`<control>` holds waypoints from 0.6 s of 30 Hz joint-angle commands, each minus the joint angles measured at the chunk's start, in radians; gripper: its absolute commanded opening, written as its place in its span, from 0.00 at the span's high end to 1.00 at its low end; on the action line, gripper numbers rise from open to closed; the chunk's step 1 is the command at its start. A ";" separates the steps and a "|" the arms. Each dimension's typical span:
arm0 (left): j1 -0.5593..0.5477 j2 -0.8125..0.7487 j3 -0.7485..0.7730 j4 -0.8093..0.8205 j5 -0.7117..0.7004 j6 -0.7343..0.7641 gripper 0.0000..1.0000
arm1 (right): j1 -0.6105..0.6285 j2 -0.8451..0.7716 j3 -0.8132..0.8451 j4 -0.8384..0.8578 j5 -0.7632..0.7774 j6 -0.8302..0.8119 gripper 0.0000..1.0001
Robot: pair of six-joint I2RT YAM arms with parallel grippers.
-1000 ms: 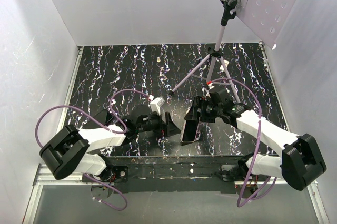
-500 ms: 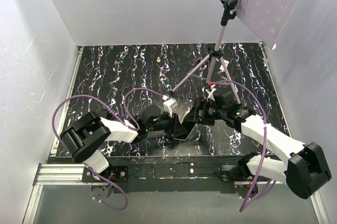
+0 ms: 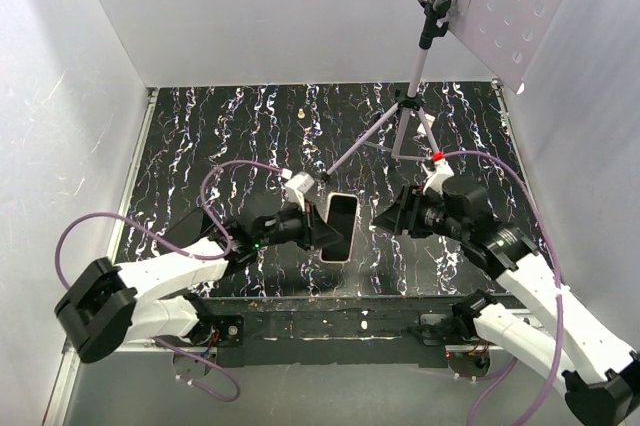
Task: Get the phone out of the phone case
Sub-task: Pick up the phone at the center of the board.
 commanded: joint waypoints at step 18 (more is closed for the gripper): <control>0.148 0.070 0.069 0.639 0.560 -0.515 1.00 | -0.004 -0.125 -0.112 0.461 -0.342 0.347 0.37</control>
